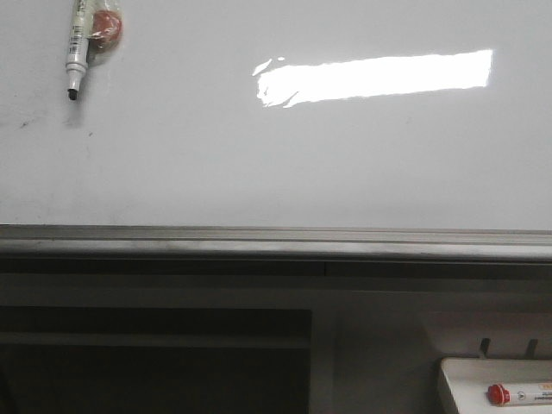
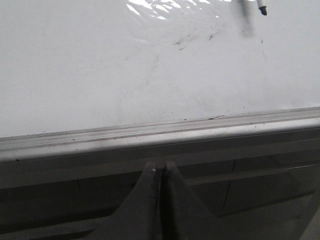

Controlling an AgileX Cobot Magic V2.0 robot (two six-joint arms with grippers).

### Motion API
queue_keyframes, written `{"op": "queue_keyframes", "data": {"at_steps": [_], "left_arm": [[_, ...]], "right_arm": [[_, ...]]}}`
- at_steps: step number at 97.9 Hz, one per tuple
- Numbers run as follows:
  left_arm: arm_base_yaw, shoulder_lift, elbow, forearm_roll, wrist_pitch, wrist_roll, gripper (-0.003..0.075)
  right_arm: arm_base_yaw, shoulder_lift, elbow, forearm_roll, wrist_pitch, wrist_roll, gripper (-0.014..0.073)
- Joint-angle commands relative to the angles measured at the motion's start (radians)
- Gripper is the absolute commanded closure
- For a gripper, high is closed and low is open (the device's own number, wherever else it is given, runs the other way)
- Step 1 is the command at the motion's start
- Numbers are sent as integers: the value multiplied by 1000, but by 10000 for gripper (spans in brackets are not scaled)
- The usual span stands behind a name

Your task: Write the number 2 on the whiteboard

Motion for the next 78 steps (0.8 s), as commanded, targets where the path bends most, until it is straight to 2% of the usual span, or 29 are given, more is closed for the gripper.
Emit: {"op": "queue_keyframes", "data": {"at_steps": [1, 40, 53, 58, 63, 64, 65, 71, 78], "left_arm": [[-5, -28, 11, -3, -74, -8, 741], [-5, -28, 11, 23, -74, -4, 741], [-5, -28, 11, 46, -74, -4, 741], [-5, -28, 11, 59, -94, -4, 741], [-5, -28, 11, -18, -170, -17, 741], [-5, -28, 11, -90, -197, -29, 741], [-5, -28, 11, -90, -197, -35, 741], [-5, -28, 11, -341, -321, -51, 741], [-5, -28, 11, -535, -423, -51, 741]], "right_arm": [[-2, -22, 25, 2, -26, -2, 666], [-2, -20, 25, 2, -48, -2, 666], [-2, -20, 25, 7, -121, -2, 666], [-2, -20, 25, 55, -191, -2, 666], [-2, -20, 25, 150, -286, -2, 666], [-2, -20, 25, 182, -318, -2, 666], [-2, -20, 25, 198, -328, -2, 666], [-2, -20, 25, 311, -444, -2, 666], [-2, -20, 25, 396, -501, -2, 666]]}}
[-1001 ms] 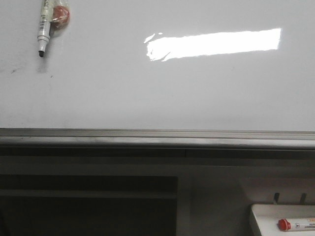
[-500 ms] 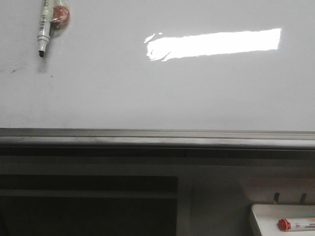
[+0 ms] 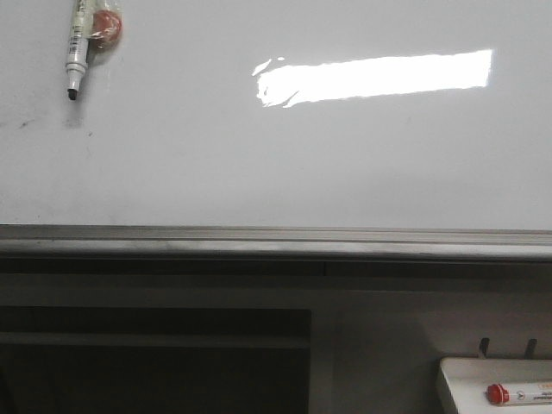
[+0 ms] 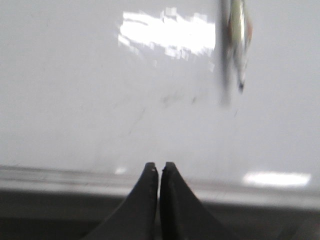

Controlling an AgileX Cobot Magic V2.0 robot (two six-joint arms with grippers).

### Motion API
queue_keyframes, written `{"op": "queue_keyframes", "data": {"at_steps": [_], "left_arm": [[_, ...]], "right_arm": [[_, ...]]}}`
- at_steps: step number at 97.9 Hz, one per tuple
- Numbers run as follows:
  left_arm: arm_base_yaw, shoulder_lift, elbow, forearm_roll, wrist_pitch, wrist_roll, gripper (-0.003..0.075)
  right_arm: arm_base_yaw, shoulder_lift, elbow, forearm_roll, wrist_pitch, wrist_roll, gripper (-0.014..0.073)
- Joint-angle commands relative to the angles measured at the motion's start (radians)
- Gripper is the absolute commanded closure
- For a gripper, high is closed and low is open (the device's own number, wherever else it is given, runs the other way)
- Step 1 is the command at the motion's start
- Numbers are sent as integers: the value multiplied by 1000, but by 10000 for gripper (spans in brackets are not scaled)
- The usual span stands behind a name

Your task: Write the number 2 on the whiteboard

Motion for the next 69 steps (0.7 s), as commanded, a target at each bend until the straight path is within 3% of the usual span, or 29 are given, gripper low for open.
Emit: {"op": "queue_keyframes", "data": {"at_steps": [1, 14, 30, 40, 56, 61, 69], "left_arm": [[-5, -28, 11, -258, -218, -20, 741], [-5, -28, 5, -506, -338, -20, 741], [-5, -28, -16, -532, -301, -18, 741], [-7, 1, -115, -330, -139, 54, 741], [-3, 217, -386, 121, 160, 108, 724], [-3, 315, -467, 198, 234, 108, 667], [-3, 493, -582, 207, 317, 108, 486]], "right_arm": [[-2, -20, 25, 128, -192, -2, 666], [-2, -20, 23, 178, -203, -2, 666], [-2, -20, -7, 246, -213, 2, 666], [-2, -18, -103, 236, -127, -5, 664], [-2, 81, -345, 99, 201, -152, 643], [-2, 134, -413, 90, 279, -179, 594], [-2, 222, -499, 90, 352, -193, 481]]}}
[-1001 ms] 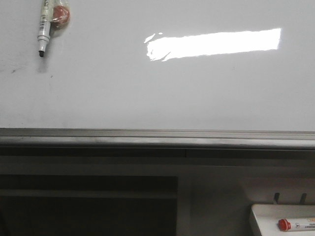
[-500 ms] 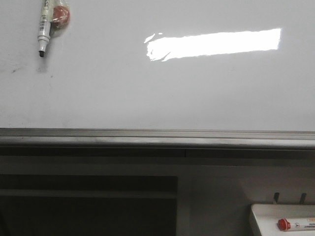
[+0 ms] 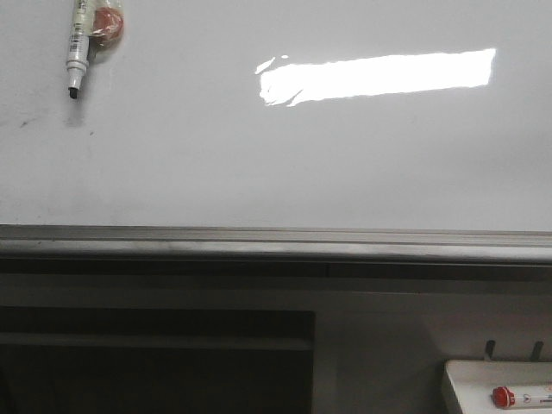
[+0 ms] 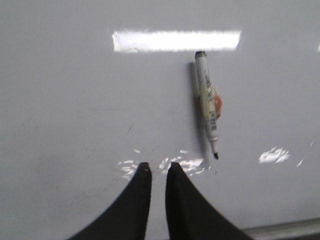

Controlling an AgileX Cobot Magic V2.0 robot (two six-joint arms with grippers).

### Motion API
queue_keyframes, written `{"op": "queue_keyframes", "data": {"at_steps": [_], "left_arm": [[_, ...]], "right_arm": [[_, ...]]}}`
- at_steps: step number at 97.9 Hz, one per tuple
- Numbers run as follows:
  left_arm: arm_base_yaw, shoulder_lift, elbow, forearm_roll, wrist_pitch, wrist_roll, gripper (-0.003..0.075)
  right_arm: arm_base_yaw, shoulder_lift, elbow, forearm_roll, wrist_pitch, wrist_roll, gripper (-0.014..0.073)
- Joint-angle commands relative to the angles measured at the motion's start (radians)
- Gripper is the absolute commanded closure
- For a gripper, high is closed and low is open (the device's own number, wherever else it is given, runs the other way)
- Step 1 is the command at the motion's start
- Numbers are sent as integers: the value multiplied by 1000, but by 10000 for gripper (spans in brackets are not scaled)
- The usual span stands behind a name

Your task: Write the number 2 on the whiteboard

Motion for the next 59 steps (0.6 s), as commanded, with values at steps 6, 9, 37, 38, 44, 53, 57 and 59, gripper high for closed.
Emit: {"op": "queue_keyframes", "data": {"at_steps": [6, 9, 37, 38, 44, 53, 57, 59], "left_arm": [[-5, 286, -201, 21, 68, 4, 360], [-5, 338, -230, -24, 71, 4, 314], [-138, 697, -420, -285, 9, 218, 349], [-142, 703, -425, -285, 5, 221, 351], [-183, 761, -432, -285, -40, 221, 354], [-206, 822, -432, -285, -101, 221, 354], [-206, 846, -432, -285, -125, 221, 354], [-206, 859, -432, -285, -135, 221, 354]], "right_arm": [[-2, 160, -166, -24, 90, -45, 362], [-2, 192, -184, -24, 104, -45, 315], [-2, 273, -222, -24, 135, -45, 225], [-2, 273, -222, -24, 138, -45, 225], [-2, 273, -222, -24, 147, -45, 225], [-2, 273, -222, -22, 153, -45, 225], [-2, 273, -222, -21, 155, -45, 225], [-2, 273, -222, -21, 155, -45, 225]]}}
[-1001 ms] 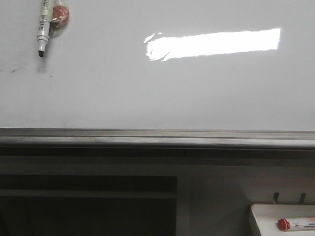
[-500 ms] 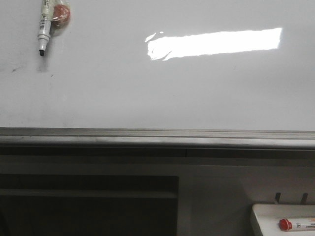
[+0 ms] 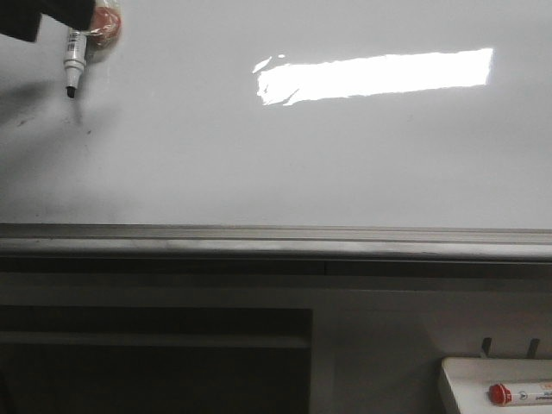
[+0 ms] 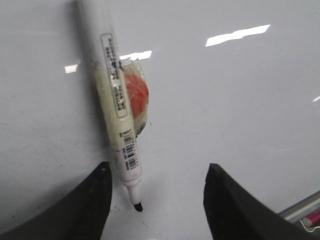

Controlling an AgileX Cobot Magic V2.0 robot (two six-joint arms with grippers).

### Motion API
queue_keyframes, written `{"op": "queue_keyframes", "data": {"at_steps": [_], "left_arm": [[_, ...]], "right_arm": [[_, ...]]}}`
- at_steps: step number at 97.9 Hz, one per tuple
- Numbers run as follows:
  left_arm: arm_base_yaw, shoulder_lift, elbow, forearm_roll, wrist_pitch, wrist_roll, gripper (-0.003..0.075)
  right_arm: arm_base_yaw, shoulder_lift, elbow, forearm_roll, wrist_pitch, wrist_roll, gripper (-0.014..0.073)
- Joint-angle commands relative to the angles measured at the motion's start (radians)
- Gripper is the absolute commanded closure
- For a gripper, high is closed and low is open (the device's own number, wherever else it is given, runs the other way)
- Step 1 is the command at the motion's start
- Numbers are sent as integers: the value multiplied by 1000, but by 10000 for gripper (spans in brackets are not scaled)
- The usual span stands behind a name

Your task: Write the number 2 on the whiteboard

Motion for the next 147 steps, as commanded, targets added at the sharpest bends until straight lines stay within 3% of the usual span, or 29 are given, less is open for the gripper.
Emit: {"op": "queue_keyframes", "data": {"at_steps": [1, 12, 19, 36, 48, 56, 61, 78, 85, 104, 129, 147], "left_arm": [[-12, 34, -38, -22, -118, 5, 354], [-12, 94, -38, -22, -177, 5, 358], [-12, 125, -38, -22, -198, 5, 412], [-12, 154, -38, -22, -207, 5, 739], [-31, 118, -38, -19, -193, 8, 741], [-81, 59, -38, -17, -152, 108, 741], [-131, 12, -38, -17, -107, 217, 741], [-341, -118, -39, -15, 110, 673, 741], [-409, -138, -39, -11, 163, 794, 741], [-509, -146, -39, 10, 174, 868, 741], [-519, -146, -39, 10, 156, 868, 741], [-519, -146, -39, 10, 156, 868, 741]], "right_arm": [[-2, 15, -38, 1, -60, -13, 225], [-2, 15, -38, 1, -60, -13, 225], [-2, 15, -38, 1, -60, -13, 225], [-2, 15, -38, 1, -60, -13, 225], [-2, 15, -38, 1, -59, -15, 225], [-2, 15, -45, 46, -38, -69, 225], [-2, 16, -64, 130, 7, -202, 225], [-2, 75, -145, 577, 231, -882, 225], [7, 113, -175, 670, 289, -1033, 223], [85, 194, -236, 705, 280, -1083, 223], [246, 292, -250, 700, 289, -1148, 223], [300, 351, -257, 698, 243, -1153, 222]]}}
